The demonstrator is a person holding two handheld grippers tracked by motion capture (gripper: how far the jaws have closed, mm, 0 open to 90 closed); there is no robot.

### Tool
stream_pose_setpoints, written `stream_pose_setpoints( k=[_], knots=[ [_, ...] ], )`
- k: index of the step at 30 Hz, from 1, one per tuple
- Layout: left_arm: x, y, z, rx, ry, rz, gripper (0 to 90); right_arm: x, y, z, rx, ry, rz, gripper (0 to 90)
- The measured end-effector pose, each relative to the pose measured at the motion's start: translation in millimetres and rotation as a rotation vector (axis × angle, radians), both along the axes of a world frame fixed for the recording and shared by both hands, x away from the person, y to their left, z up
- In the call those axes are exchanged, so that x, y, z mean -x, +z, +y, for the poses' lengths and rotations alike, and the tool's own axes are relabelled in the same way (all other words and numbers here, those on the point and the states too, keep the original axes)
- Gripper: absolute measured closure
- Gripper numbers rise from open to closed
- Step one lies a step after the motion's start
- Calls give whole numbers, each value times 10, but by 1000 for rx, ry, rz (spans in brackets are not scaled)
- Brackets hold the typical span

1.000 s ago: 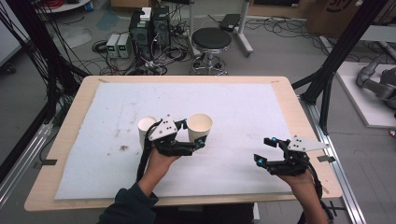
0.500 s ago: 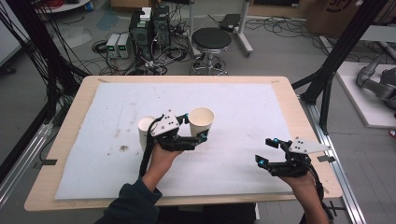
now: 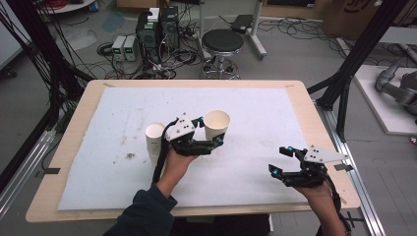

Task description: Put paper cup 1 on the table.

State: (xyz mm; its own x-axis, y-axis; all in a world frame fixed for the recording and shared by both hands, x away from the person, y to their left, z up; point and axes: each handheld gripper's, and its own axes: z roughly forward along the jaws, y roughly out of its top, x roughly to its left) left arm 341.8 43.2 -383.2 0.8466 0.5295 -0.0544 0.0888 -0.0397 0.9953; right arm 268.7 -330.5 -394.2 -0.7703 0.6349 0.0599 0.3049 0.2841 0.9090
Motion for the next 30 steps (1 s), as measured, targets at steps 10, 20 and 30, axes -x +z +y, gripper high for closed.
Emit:
stream_pose_setpoints(
  k=[10,20,30],
  knots=[
    [-192,-83,-159,0,21,0,294,0,-14,-3,5,1,5,219],
    [-479,-380,-435,-32,63,60,294,20,-7,-79,-6,-16,2,219],
    [-607,-659,-728,-117,66,148,296,22,6,-95,-12,-13,-5,219]
  ],
)
